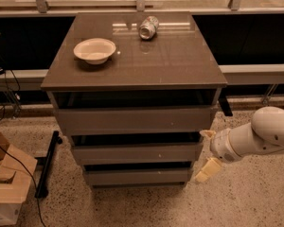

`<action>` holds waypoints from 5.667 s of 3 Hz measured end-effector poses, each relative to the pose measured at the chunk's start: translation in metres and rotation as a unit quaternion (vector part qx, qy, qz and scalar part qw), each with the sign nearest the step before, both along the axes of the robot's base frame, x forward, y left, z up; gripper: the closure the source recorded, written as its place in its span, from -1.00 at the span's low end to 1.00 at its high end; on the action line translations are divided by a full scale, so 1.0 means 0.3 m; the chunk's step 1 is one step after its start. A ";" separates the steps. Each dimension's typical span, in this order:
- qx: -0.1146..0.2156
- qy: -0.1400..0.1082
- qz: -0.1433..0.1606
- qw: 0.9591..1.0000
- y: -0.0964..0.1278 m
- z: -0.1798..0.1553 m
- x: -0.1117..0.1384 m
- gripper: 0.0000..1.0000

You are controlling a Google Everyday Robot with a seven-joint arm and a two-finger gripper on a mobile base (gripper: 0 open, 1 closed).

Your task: Open middle drawer

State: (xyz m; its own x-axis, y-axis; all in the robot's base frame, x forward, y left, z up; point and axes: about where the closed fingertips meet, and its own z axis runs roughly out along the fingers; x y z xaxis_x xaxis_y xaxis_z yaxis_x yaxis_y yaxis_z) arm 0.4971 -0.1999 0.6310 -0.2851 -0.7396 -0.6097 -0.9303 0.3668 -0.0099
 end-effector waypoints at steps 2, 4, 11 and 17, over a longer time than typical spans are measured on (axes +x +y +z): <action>0.008 -0.003 -0.002 1.000 0.017 -0.014 0.000 -1.00; 0.076 0.015 -0.056 0.995 0.175 -0.251 0.100 -1.00; 0.161 0.048 -0.094 0.981 0.218 -0.602 0.437 -0.73; -0.146 0.134 0.001 0.980 0.149 -0.695 0.179 0.23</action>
Offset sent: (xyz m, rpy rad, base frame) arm 0.0006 0.0063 -0.0057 0.0328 -0.0183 -0.0155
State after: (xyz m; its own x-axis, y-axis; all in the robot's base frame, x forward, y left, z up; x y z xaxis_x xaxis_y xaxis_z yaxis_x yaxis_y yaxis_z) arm 0.5509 -0.1553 0.4224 -0.4051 -0.8720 -0.2748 -0.9142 0.3834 0.1311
